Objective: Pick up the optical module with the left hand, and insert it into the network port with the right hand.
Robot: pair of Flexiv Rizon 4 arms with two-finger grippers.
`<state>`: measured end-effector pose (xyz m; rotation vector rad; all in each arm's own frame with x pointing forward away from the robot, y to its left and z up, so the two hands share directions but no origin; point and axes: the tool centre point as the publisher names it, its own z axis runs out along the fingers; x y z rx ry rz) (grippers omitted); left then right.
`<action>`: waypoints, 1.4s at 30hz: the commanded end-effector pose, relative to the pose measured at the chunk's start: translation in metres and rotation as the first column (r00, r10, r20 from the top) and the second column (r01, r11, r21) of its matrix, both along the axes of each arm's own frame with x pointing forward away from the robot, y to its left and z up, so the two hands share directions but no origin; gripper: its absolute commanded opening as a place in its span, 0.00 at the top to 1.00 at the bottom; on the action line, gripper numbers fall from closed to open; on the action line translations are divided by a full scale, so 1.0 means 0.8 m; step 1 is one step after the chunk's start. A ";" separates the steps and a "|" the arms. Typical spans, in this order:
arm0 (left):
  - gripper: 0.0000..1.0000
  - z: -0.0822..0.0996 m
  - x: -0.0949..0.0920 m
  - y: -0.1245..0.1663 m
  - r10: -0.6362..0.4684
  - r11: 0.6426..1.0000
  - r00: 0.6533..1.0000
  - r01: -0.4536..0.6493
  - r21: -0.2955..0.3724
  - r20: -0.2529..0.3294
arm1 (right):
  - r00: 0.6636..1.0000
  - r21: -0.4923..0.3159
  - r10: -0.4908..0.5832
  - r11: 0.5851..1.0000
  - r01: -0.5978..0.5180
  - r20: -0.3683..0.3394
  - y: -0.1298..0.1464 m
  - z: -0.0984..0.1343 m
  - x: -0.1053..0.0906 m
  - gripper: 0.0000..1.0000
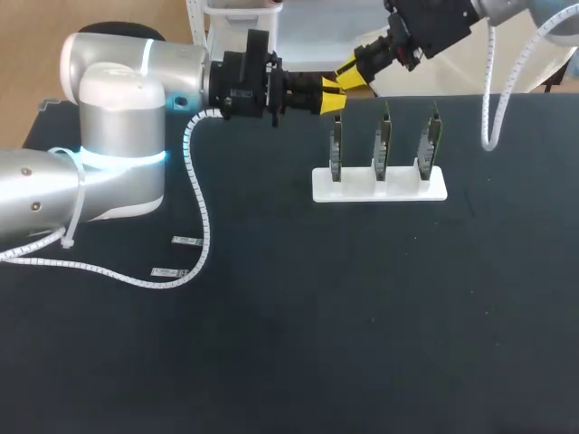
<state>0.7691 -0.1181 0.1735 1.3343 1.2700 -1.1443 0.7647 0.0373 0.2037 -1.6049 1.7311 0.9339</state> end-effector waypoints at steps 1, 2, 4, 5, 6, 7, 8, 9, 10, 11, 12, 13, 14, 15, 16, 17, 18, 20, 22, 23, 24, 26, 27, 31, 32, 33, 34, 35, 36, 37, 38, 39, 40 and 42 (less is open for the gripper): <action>1.00 0.001 0.007 0.001 0.001 1.000 1.000 -0.001 0.002 0.000 | 1.000 0.000 0.020 1.000 -0.020 0.001 0.004 0.000 -0.007 1.00; 1.00 0.001 0.007 0.001 0.001 1.000 1.000 -0.001 0.002 0.000 | 1.000 -0.001 0.023 1.000 -0.023 0.003 0.005 0.000 -0.008 1.00; 1.00 0.001 0.007 0.001 0.001 1.000 1.000 -0.001 0.002 0.000 | 1.000 0.000 0.025 1.000 -0.025 0.003 0.005 0.000 -0.008 1.00; 1.00 0.001 0.007 0.001 0.001 1.000 1.000 -0.001 0.002 0.000 | 1.000 0.000 0.026 1.000 -0.026 0.002 0.005 0.000 -0.009 1.00; 1.00 0.001 0.007 0.001 0.001 1.000 1.000 -0.001 0.002 0.000 | 1.000 0.001 0.027 1.000 -0.027 0.002 0.005 0.000 -0.009 1.00; 0.84 0.001 0.007 0.001 0.001 1.000 1.000 -0.001 0.002 0.000 | 1.000 0.001 0.027 1.000 -0.027 0.002 0.005 0.000 -0.010 1.00; 0.06 0.001 0.007 0.001 0.001 1.000 1.000 -0.001 0.002 0.000 | 1.000 0.001 0.027 1.000 -0.027 0.002 0.005 0.000 -0.010 1.00; 0.00 0.001 0.007 0.001 0.001 1.000 1.000 -0.001 0.002 0.000 | 1.000 0.001 0.027 1.000 -0.027 0.003 0.005 0.000 -0.010 1.00; 0.00 0.001 0.007 0.001 0.001 1.000 1.000 -0.001 0.002 0.000 | 1.000 0.001 0.025 1.000 -0.025 0.003 0.004 0.001 -0.010 1.00; 0.00 0.001 0.007 0.001 0.001 1.000 1.000 -0.001 0.002 0.000 | 1.000 0.001 0.024 1.000 -0.024 0.004 0.004 0.001 -0.010 1.00; 0.00 0.001 0.007 0.001 0.001 1.000 1.000 -0.001 0.002 0.000 | 1.000 0.001 0.023 1.000 -0.023 0.004 0.003 0.001 -0.010 1.00; 0.00 0.001 0.007 0.001 0.001 1.000 1.000 -0.001 0.002 0.000 | 1.000 0.002 0.020 1.000 -0.020 0.005 0.003 0.002 -0.010 1.00; 0.00 0.001 0.007 0.001 0.001 1.000 1.000 -0.001 0.002 0.000 | 1.000 0.002 0.019 1.000 -0.019 0.006 0.003 0.002 -0.010 1.00; 0.00 0.001 0.007 0.001 0.001 1.000 1.000 -0.001 0.002 0.000 | 1.000 0.003 0.017 1.000 -0.017 0.006 0.003 0.002 -0.010 1.00; 0.00 0.001 0.007 0.001 0.001 1.000 1.000 -0.001 0.002 0.000 | 1.000 0.004 0.016 1.000 -0.016 0.007 0.002 0.003 -0.011 1.00; 0.00 0.001 0.007 0.001 0.001 1.000 1.000 -0.001 0.002 0.000 | 1.000 0.005 0.014 1.000 -0.014 0.007 0.002 0.003 -0.011 1.00; 0.00 0.001 0.007 0.001 0.001 1.000 1.000 -0.001 0.002 0.000 | 1.000 0.006 0.013 1.000 -0.013 0.007 0.002 0.003 -0.011 1.00; 0.00 0.001 0.007 0.001 0.001 1.000 1.000 -0.001 0.002 0.000 | 1.000 0.012 -0.004 1.000 0.004 0.016 0.001 0.004 -0.011 1.00; 0.00 0.003 0.004 0.001 -0.014 1.000 1.000 0.013 0.012 0.023 | 1.000 0.015 -0.009 1.000 0.009 0.018 0.000 0.005 -0.010 1.00; 0.00 0.004 0.004 0.001 -0.014 1.000 0.999 0.014 0.023 0.030 | 1.000 0.017 -0.012 1.000 0.012 0.018 -0.001 0.005 -0.010 1.00; 0.00 0.005 0.003 0.001 -0.013 0.999 0.999 0.012 0.036 0.029 | 1.000 0.019 -0.015 1.000 0.014 0.019 -0.001 0.005 -0.010 1.00; 0.00 0.006 0.003 0.001 -0.018 0.999 0.999 0.017 0.042 0.032 | 1.000 0.021 -0.018 1.000 0.018 0.020 -0.002 0.006 -0.010 1.00; 0.00 0.007 0.003 0.002 -0.015 0.998 0.999 0.013 0.058 0.030 | 1.000 0.022 -0.019 1.000 0.019 0.020 -0.002 0.006 -0.010 1.00; 0.00 0.008 0.001 0.009 -0.012 0.995 1.000 0.009 0.102 0.023 | 1.000 0.024 -0.019 1.000 0.019 0.019 -0.003 0.006 -0.009 1.00; 0.00 0.008 0.000 0.011 -0.014 0.994 1.000 0.011 0.106 0.027 | 1.000 0.023 -0.020 1.000 0.019 0.019 -0.004 0.006 -0.009 1.00; 0.00 0.007 -0.002 0.014 -0.009 0.993 1.000 0.006 0.119 0.023 | 1.000 0.023 -0.019 1.000 0.019 0.019 -0.004 0.006 -0.009 1.00; 0.00 0.006 -0.002 0.018 -0.007 0.992 1.000 0.006 0.125 0.015 | 1.000 0.023 -0.019 1.000 0.019 0.018 -0.004 0.006 -0.009 1.00; 0.00 0.005 -0.003 0.021 -0.003 0.991 1.000 0.001 0.134 0.011 | 1.000 0.024 -0.019 1.000 0.019 0.018 -0.004 0.006 -0.009 1.00; 0.00 0.004 -0.004 0.025 0.005 0.989 1.000 -0.006 0.145 0.004 | 1.000 0.024 -0.019 1.000 0.019 0.018 -0.004 0.006 -0.009 1.00; 0.00 0.002 -0.006 0.028 0.007 0.986 1.000 -0.005 0.168 -0.009 | 1.000 0.024 -0.020 1.000 0.019 0.018 -0.005 0.006 -0.009 1.00; 0.00 0.001 -0.007 0.031 0.009 0.983 1.000 -0.007 0.183 -0.009 | 1.000 0.025 -0.020 0.999 0.020 0.017 -0.005 0.006 -0.009 1.00; 0.00 0.000 -0.009 0.034 0.013 0.981 1.000 -0.010 0.192 -0.010 | 1.000 0.025 -0.021 0.999 0.020 0.016 -0.005 0.006 -0.009 1.00; 0.00 -0.002 -0.011 0.037 0.016 0.980 1.000 -0.011 0.197 -0.021 | 1.000 0.025 -0.021 0.999 0.021 0.015 -0.005 0.005 -0.009 1.00; 0.00 -0.005 -0.014 0.042 0.021 0.977 0.999 -0.014 0.214 -0.029 | 1.000 0.025 -0.020 0.999 0.020 0.014 -0.006 0.005 -0.009 1.00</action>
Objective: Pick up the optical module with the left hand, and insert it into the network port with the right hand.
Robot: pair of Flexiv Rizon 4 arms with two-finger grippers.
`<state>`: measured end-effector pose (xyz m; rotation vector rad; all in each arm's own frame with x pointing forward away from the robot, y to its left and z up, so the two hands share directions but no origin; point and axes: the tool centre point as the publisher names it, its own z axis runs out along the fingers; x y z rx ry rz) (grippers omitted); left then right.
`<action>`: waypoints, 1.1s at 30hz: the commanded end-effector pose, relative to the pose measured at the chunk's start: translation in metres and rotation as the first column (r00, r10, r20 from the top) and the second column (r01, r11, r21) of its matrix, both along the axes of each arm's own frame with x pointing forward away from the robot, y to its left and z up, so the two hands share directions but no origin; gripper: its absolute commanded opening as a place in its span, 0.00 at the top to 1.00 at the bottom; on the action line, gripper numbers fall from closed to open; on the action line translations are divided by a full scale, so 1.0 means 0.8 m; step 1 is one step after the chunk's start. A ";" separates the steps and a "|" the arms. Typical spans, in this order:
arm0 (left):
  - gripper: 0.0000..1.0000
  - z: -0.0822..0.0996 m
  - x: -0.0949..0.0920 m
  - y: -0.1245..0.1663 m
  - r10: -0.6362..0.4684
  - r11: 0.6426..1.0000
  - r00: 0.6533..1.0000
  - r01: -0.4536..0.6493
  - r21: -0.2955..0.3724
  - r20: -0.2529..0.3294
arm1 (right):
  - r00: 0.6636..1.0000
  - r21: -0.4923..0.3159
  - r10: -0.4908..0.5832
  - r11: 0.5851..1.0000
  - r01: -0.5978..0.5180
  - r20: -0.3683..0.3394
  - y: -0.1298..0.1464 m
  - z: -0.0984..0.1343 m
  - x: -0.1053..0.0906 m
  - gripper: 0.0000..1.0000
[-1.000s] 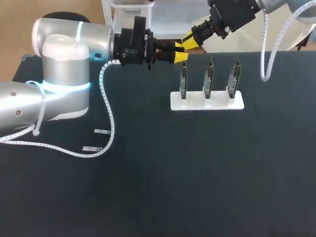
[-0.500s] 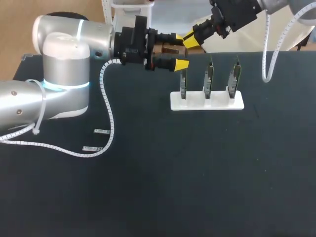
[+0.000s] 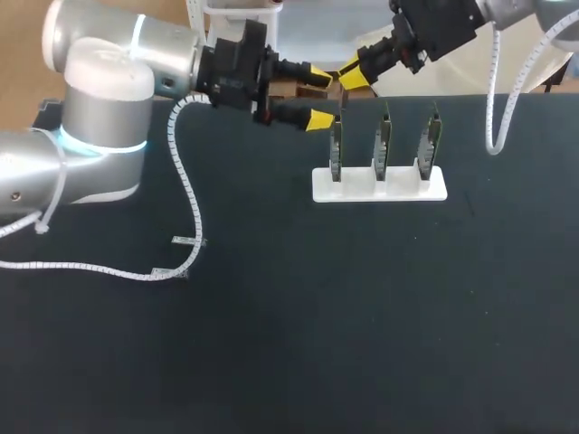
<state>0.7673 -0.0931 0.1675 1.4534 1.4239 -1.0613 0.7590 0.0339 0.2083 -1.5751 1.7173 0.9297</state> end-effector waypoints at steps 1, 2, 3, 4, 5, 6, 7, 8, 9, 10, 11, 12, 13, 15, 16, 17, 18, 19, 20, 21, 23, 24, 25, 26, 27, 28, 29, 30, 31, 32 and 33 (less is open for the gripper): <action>0.00 0.000 -0.014 0.013 0.017 0.999 1.000 -0.016 0.040 -0.014 | 1.000 0.001 -0.002 1.000 0.002 0.002 -0.002 -0.001 -0.003 1.00; 0.00 -0.003 -0.015 0.015 0.018 0.999 1.000 -0.017 0.041 -0.020 | 1.000 0.002 -0.001 1.000 0.001 0.002 -0.002 -0.001 -0.003 1.00; 0.00 -0.005 -0.016 0.016 0.021 0.999 0.999 -0.020 0.043 -0.027 | 1.000 0.002 -0.001 1.000 0.001 0.002 -0.002 -0.001 -0.003 1.00; 0.00 -0.006 -0.017 0.017 0.023 0.999 0.999 -0.022 0.048 -0.031 | 1.000 0.003 -0.002 1.000 0.002 0.002 -0.002 -0.001 -0.002 1.00; 0.00 -0.007 -0.018 0.017 0.024 0.999 0.999 -0.022 0.046 -0.037 | 1.000 0.003 -0.002 1.000 0.002 0.003 -0.002 -0.001 -0.002 1.00; 0.00 -0.008 -0.019 0.018 0.026 0.999 0.999 -0.024 0.047 -0.041 | 1.000 0.006 -0.003 1.000 0.003 0.003 -0.003 -0.001 -0.002 1.00; 0.00 -0.009 -0.019 0.018 0.027 0.998 0.999 -0.025 0.052 -0.044 | 1.000 0.006 -0.004 1.000 0.004 0.003 -0.003 -0.001 -0.002 1.00; 0.00 -0.010 -0.020 0.018 0.024 0.998 0.999 -0.021 0.061 -0.046 | 1.000 0.007 -0.005 1.000 0.005 0.003 -0.003 -0.001 -0.002 1.00; 0.00 -0.011 -0.021 0.018 0.020 0.997 0.999 -0.016 0.076 -0.043 | 1.000 0.009 -0.006 1.000 0.006 0.003 -0.003 -0.001 -0.002 1.00; 0.00 -0.012 -0.021 0.017 0.017 0.996 0.999 -0.013 0.094 -0.041 | 1.000 0.010 -0.007 1.000 0.007 0.003 -0.003 -0.001 -0.002 1.00; 0.00 -0.013 -0.022 0.016 0.010 0.994 0.999 -0.006 0.110 -0.041 | 1.000 0.010 -0.008 1.000 0.008 0.003 -0.003 -0.001 -0.002 1.00; 0.00 -0.014 -0.023 0.015 0.007 0.991 0.999 -0.003 0.134 -0.036 | 1.000 0.012 -0.008 1.000 0.008 0.001 -0.003 -0.001 -0.002 1.00; 0.00 -0.015 -0.023 0.014 0.004 0.989 0.999 0.001 0.145 -0.033 | 1.000 0.013 -0.007 1.000 0.007 0.000 -0.002 -0.001 -0.002 1.00; 0.00 -0.015 -0.024 0.013 -0.004 0.988 1.000 0.009 0.151 -0.030 | 1.000 0.013 -0.008 1.000 0.008 0.001 -0.002 -0.001 -0.002 1.00; 0.00 -0.015 -0.024 0.012 -0.007 0.986 1.000 0.012 0.167 -0.026 | 1.000 0.013 -0.009 1.000 0.009 0.001 -0.002 -0.001 -0.001 1.00; 0.00 -0.015 -0.023 0.012 -0.011 0.986 1.000 0.015 0.168 -0.025 | 1.000 0.013 -0.009 1.000 0.009 0.001 -0.002 -0.001 -0.001 1.00; 0.00 -0.016 -0.023 0.012 -0.011 0.986 1.000 0.015 0.167 -0.026 | 1.000 0.013 -0.010 1.000 0.010 0.001 -0.002 -0.001 -0.001 1.00; 0.00 -0.016 -0.022 0.012 -0.010 0.986 1.000 0.014 0.169 -0.027 | 1.000 0.014 -0.011 1.000 0.011 0.001 -0.003 -0.001 -0.001 1.00; 0.00 -0.016 -0.022 0.012 -0.010 0.985 1.000 0.015 0.174 -0.027 | 1.000 0.015 -0.012 1.000 0.011 0.001 -0.003 -0.001 0.000 1.00; 0.00 -0.016 -0.021 0.013 -0.011 0.983 1.000 0.016 0.184 -0.028 | 1.000 0.015 -0.012 1.000 0.012 0.002 -0.003 -0.001 0.000 1.00; 0.00 -0.017 -0.021 0.013 -0.006 0.980 1.000 0.011 0.198 -0.026 | 1.000 0.018 -0.013 1.000 0.013 0.001 -0.003 0.000 0.000 1.00; 0.00 -0.017 -0.020 0.014 -0.004 0.978 1.000 0.010 0.206 -0.029 | 1.000 0.018 -0.014 1.000 0.014 0.002 -0.003 0.000 0.000 1.00; 0.00 -0.018 -0.020 0.015 0.000 0.977 1.000 0.007 0.211 -0.030 | 1.000 0.019 -0.014 1.000 0.014 0.002 -0.003 0.000 0.000 1.00; 0.00 -0.019 -0.019 0.017 0.013 0.975 0.999 -0.005 0.220 -0.035 | 1.000 0.019 -0.014 1.000 0.014 0.001 -0.003 0.000 0.000 1.00; 0.00 -0.020 -0.019 0.018 0.012 0.975 0.999 -0.004 0.220 -0.035 | 1.000 0.019 -0.014 1.000 0.014 0.002 -0.004 0.000 0.000 1.00; 0.00 -0.021 -0.018 0.019 0.017 0.974 0.999 -0.009 0.224 -0.034 | 1.000 0.019 -0.014 1.000 0.014 0.001 -0.004 0.000 0.001 1.00; 0.00 -0.022 -0.017 0.020 0.022 0.973 0.999 -0.014 0.230 -0.036 | 1.000 0.019 -0.014 1.000 0.014 0.001 -0.004 0.000 0.001 1.00; 0.00 -0.022 -0.016 0.021 0.022 0.973 0.999 -0.014 0.229 -0.035 | 1.000 0.018 -0.014 1.000 0.014 0.001 -0.004 0.000 0.001 1.00; 0.00 -0.023 -0.015 0.022 0.026 0.972 0.999 -0.018 0.234 -0.030 | 1.000 0.019 -0.014 1.000 0.014 0.000 -0.004 0.000 0.001 1.00; 0.00 -0.023 -0.014 0.022 0.027 0.972 0.999 -0.019 0.235 -0.030 | 1.000 0.019 -0.014 1.000 0.014 0.000 -0.004 0.000 0.000 1.00; 0.00 -0.024 -0.013 0.022 0.028 0.972 0.999 -0.020 0.235 -0.031 | 1.000 0.020 -0.015 1.000 0.015 -0.001 -0.004 0.000 0.000 1.00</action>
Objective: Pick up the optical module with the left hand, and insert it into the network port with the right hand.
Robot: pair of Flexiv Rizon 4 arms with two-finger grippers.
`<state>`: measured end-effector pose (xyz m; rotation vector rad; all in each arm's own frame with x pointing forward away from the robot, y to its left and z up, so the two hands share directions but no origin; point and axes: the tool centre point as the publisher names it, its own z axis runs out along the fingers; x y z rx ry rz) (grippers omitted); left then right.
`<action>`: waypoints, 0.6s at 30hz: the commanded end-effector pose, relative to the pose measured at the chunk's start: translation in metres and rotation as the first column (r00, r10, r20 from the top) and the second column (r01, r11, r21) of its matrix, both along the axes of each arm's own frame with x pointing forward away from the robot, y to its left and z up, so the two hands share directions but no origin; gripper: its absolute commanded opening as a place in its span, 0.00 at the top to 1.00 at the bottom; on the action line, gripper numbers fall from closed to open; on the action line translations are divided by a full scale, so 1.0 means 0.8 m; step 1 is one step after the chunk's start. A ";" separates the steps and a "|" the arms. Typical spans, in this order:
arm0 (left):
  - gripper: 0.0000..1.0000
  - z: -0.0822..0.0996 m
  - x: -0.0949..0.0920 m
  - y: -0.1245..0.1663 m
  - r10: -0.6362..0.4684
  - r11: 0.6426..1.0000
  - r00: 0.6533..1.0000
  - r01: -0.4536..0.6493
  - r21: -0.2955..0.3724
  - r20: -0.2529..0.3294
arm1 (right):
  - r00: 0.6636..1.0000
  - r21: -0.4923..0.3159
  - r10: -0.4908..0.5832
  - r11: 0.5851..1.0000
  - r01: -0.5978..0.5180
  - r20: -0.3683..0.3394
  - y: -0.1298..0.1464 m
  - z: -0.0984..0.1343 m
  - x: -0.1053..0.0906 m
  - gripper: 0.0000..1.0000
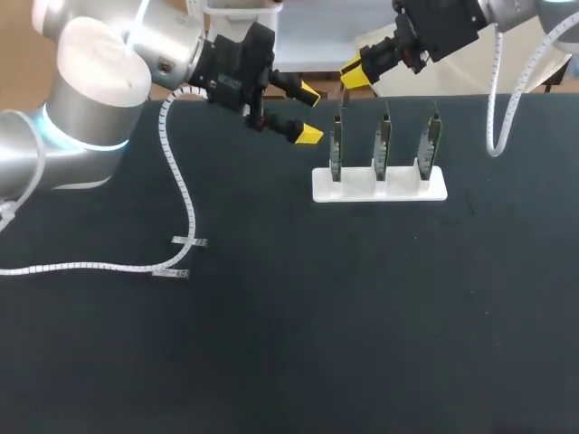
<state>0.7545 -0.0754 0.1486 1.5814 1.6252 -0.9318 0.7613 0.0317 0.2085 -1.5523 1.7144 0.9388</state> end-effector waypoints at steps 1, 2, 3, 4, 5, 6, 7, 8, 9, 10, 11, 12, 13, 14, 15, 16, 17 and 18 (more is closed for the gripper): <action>0.00 -0.001 0.004 0.000 0.000 1.000 1.000 0.000 0.007 -0.003 | 1.000 0.004 -0.004 1.000 0.004 0.001 -0.002 -0.001 -0.003 1.00; 0.00 -0.001 0.004 0.001 0.002 1.000 1.000 -0.002 0.010 -0.003 | 1.000 0.003 -0.004 1.000 0.004 0.000 -0.002 -0.001 -0.003 1.00; 0.00 -0.002 0.005 0.000 0.001 1.000 1.000 -0.001 0.016 -0.002 | 1.000 0.002 -0.004 1.000 0.004 0.000 -0.002 -0.001 -0.002 1.00; 0.00 -0.002 0.006 0.000 0.003 1.000 1.000 -0.003 0.018 -0.003 | 1.000 0.002 -0.004 1.000 0.004 -0.001 -0.002 -0.001 -0.002 1.00; 0.00 -0.004 0.007 0.001 0.009 1.000 1.000 -0.009 0.025 -0.006 | 1.000 0.002 -0.004 1.000 0.004 -0.001 -0.002 -0.001 -0.002 1.00; 0.00 -0.006 0.008 0.001 0.012 1.000 1.000 -0.011 0.027 -0.009 | 1.000 0.002 -0.004 1.000 0.004 0.000 -0.003 -0.001 -0.002 1.00; 0.00 -0.007 0.009 0.001 0.015 1.000 1.000 -0.015 0.024 -0.010 | 1.000 0.006 -0.003 1.000 0.003 -0.002 -0.003 -0.001 -0.002 1.00; 0.00 -0.007 0.009 0.000 0.015 1.000 1.000 -0.015 0.024 -0.010 | 1.000 0.006 -0.002 1.000 0.002 -0.002 -0.003 0.000 -0.002 1.00; 0.00 -0.008 0.010 0.000 0.019 1.000 1.000 -0.019 0.026 -0.010 | 1.000 0.006 -0.002 1.000 0.002 -0.002 -0.003 0.000 -0.002 1.00; 0.00 -0.009 0.011 0.000 0.023 0.999 1.000 -0.022 0.026 -0.011 | 1.000 0.007 -0.003 1.000 0.003 -0.002 -0.003 -0.001 -0.003 1.00; 0.00 -0.009 0.012 -0.001 0.031 0.999 0.999 -0.031 0.020 -0.015 | 1.000 0.008 -0.004 1.000 0.004 -0.004 -0.003 -0.001 -0.003 1.00; 0.00 -0.009 0.013 -0.001 0.032 0.999 0.999 -0.032 0.020 -0.014 | 1.000 0.009 -0.004 1.000 0.004 -0.004 -0.003 -0.001 -0.004 1.00; 0.00 -0.009 0.015 -0.001 0.033 0.999 0.999 -0.033 0.019 -0.013 | 1.000 0.008 -0.004 1.000 0.004 -0.004 -0.003 -0.002 -0.004 1.00; 0.00 -0.009 0.016 -0.001 0.035 0.999 0.999 -0.034 0.018 -0.012 | 1.000 0.007 -0.004 1.000 0.004 -0.005 -0.003 -0.002 -0.004 1.00; 0.00 -0.009 0.017 -0.002 0.035 0.999 0.999 -0.035 0.017 -0.012 | 1.000 0.006 -0.004 1.000 0.004 -0.005 -0.003 -0.002 -0.004 1.00; 0.00 -0.009 0.018 -0.002 0.035 0.999 0.999 -0.035 0.018 -0.011 | 1.000 0.006 -0.002 1.000 0.002 -0.005 -0.003 -0.002 -0.004 1.00; 0.00 -0.009 0.019 -0.002 0.036 0.999 0.999 -0.035 0.019 -0.010 | 1.000 0.007 0.001 1.000 -0.001 -0.005 -0.003 -0.002 -0.004 1.00; 0.00 -0.009 0.020 -0.001 0.037 0.999 0.999 -0.037 0.020 -0.011 | 1.000 0.007 0.001 1.000 -0.001 -0.005 -0.003 -0.002 -0.004 1.00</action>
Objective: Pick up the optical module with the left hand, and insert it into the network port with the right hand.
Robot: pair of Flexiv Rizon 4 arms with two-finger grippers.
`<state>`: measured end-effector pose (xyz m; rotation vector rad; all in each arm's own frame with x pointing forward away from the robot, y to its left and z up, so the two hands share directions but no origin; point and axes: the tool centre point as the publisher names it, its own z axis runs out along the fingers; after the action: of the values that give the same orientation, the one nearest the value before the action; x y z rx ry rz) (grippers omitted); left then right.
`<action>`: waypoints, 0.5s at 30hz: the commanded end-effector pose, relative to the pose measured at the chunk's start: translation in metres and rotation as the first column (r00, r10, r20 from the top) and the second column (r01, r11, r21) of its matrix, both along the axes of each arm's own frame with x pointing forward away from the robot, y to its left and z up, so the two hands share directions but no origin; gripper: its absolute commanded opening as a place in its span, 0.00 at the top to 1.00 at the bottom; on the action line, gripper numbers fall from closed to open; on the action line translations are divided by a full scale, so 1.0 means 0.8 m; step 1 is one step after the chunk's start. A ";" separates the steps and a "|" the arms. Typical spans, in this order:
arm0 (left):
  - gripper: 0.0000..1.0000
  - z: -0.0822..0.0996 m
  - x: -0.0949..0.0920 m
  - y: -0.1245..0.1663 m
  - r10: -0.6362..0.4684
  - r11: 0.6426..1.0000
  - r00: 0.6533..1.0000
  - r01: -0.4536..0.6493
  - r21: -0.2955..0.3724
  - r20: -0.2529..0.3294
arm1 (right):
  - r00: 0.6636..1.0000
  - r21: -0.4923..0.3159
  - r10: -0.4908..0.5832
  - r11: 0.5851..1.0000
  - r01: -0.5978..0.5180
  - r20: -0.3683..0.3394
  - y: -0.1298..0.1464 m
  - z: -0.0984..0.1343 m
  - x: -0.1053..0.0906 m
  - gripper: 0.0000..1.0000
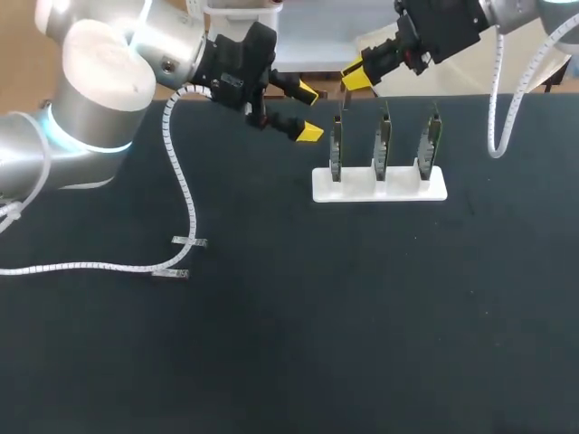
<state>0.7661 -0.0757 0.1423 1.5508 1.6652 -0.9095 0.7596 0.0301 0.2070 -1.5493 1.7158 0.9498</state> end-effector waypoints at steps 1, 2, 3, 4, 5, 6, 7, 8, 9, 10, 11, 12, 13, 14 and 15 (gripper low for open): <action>0.00 -0.001 0.006 0.000 -0.002 1.000 1.000 0.002 0.006 -0.004 | 1.000 0.003 0.000 1.000 0.000 0.003 -0.001 0.000 -0.002 1.00; 0.00 -0.001 0.006 0.000 -0.001 1.000 1.000 0.001 0.007 -0.004 | 1.000 0.003 0.001 1.000 -0.001 0.004 -0.001 0.000 -0.002 1.00; 0.00 -0.001 0.007 0.001 0.000 1.000 1.000 0.000 0.008 -0.004 | 1.000 0.002 0.001 1.000 -0.001 0.005 -0.001 0.000 -0.002 1.00; 0.00 -0.001 0.007 0.001 0.001 1.000 1.000 -0.001 0.008 -0.005 | 1.000 0.002 0.002 1.000 -0.002 0.005 -0.001 0.000 -0.002 1.00; 0.00 -0.001 0.007 0.002 0.001 1.000 1.000 -0.001 0.009 -0.006 | 1.000 0.003 0.002 1.000 -0.002 0.005 -0.001 0.000 -0.002 1.00; 0.00 -0.002 0.007 0.002 0.002 1.000 1.000 -0.002 0.010 -0.007 | 1.000 0.002 0.003 1.000 -0.003 0.006 -0.002 0.000 -0.002 1.00; 0.00 -0.002 0.007 0.003 0.003 1.000 1.000 -0.003 0.011 -0.009 | 1.000 0.002 0.003 1.000 -0.003 0.007 -0.002 0.000 -0.002 1.00; 0.00 -0.003 0.007 0.003 0.003 1.000 1.000 -0.003 0.012 -0.011 | 1.000 0.003 0.005 1.000 -0.005 0.006 -0.002 0.000 -0.002 1.00; 0.00 -0.003 0.007 0.004 0.003 1.000 1.000 -0.003 0.013 -0.012 | 1.000 0.004 0.007 1.000 -0.007 0.005 -0.002 0.000 -0.002 1.00; 0.00 -0.004 0.007 0.004 0.003 1.000 1.000 -0.003 0.014 -0.014 | 1.000 0.004 0.011 1.000 -0.011 0.005 -0.002 0.000 -0.002 1.00; 0.00 -0.004 0.007 0.004 0.003 1.000 1.000 -0.003 0.014 -0.014 | 1.000 0.006 0.014 1.000 -0.014 0.005 -0.001 0.000 -0.002 1.00; 0.00 -0.004 0.007 0.004 0.002 1.000 1.000 -0.002 0.015 -0.017 | 1.000 0.006 0.015 1.000 -0.015 0.005 -0.001 0.000 -0.002 1.00; 0.00 -0.004 0.007 0.004 0.001 1.000 1.000 -0.001 0.015 -0.019 | 1.000 0.005 0.015 1.000 -0.015 0.006 -0.001 0.000 -0.002 1.00; 0.00 -0.005 0.007 0.004 0.001 1.000 1.000 -0.001 0.016 -0.020 | 1.000 0.006 0.016 1.000 -0.016 0.006 -0.001 0.000 -0.002 1.00; 0.00 -0.005 0.007 0.004 0.000 1.000 1.000 0.000 0.016 -0.022 | 1.000 0.006 0.016 1.000 -0.016 0.006 -0.001 0.000 -0.002 1.00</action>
<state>0.7685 -0.0721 0.1380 1.5478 1.6868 -0.9144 0.7579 0.0296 0.2071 -1.5627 1.7009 0.9535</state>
